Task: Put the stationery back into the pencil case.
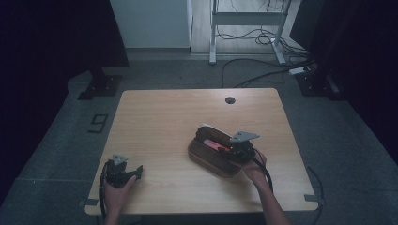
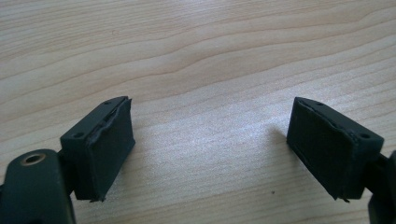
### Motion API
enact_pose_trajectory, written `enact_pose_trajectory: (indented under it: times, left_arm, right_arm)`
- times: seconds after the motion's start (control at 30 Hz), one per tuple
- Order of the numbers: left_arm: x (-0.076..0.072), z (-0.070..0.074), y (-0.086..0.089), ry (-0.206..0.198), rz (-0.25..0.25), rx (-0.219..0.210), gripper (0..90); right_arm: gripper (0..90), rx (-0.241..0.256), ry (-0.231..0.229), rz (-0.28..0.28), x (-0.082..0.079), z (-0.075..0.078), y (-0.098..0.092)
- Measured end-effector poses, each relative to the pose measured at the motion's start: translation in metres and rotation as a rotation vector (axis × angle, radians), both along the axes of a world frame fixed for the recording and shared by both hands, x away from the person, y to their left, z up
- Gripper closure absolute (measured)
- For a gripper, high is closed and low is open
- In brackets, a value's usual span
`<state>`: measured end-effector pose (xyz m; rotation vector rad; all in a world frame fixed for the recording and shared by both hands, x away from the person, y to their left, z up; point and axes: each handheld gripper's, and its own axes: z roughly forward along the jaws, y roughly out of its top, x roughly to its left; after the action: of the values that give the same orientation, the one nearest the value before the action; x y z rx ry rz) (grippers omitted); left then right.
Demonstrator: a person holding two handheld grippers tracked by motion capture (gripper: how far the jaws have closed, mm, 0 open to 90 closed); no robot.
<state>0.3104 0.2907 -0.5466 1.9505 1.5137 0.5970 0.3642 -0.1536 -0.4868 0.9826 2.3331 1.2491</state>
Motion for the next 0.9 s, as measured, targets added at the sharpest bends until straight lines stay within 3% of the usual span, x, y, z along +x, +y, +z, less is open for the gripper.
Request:
enact_pose_trajectory:
  times: [0.07, 0.37, 0.53, 0.9]
  left_arm:
    - [0.0, 0.0, 0.0, 0.0, 0.0, 0.0, 14.5]
    - [0.0, 0.0, 0.0, 0.0, 0.0, 0.0, 14.5]
    - [0.0, 0.0, 0.0, 0.0, 0.0, 0.0, 14.5]
    - [0.0, 0.0, 0.0, 0.0, 0.0, 0.0, 14.5]
  right_arm:
    - [69.1, -0.016, 0.006, -0.002, 0.0, -0.002, 0.002]
    - [60.1, -0.005, -0.027, 0.0, -0.005, 0.003, 0.004]
    - [45.4, 0.041, -0.065, -0.044, -0.009, 0.01, 0.003]
    - [36.6, 0.149, -0.086, -0.048, -0.014, 0.02, -0.01]
